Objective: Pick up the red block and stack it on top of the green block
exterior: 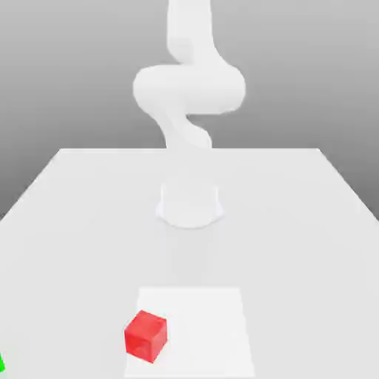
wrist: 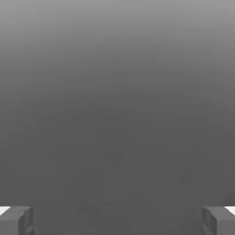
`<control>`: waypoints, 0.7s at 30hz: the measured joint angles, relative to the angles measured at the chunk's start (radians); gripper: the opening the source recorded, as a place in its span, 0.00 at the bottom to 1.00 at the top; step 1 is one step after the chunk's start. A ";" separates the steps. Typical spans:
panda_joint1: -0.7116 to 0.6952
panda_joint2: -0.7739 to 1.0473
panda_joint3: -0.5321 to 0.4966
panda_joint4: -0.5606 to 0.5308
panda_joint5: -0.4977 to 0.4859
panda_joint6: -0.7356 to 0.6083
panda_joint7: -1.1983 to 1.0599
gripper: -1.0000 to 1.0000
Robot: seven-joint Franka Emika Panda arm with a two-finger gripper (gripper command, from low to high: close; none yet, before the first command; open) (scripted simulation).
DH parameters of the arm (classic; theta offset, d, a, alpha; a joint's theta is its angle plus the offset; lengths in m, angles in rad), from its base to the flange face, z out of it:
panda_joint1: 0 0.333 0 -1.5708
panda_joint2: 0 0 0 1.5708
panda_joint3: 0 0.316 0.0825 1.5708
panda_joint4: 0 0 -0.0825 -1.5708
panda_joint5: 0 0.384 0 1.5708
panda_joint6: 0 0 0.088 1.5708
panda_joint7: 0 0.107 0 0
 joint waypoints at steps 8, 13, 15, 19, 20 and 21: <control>-0.053 0.296 0.003 -0.085 -0.009 0.131 0.093 0.50; -0.077 0.478 -0.004 -0.136 -0.014 0.211 0.148 0.50; -0.085 0.550 -0.008 -0.157 -0.014 0.243 0.169 0.50; -0.104 0.695 -0.019 -0.198 -0.008 0.306 0.207 0.50; -0.108 0.731 -0.021 -0.209 -0.005 0.323 0.215 0.50; -0.111 0.767 -0.022 -0.219 -0.001 0.339 0.223 0.50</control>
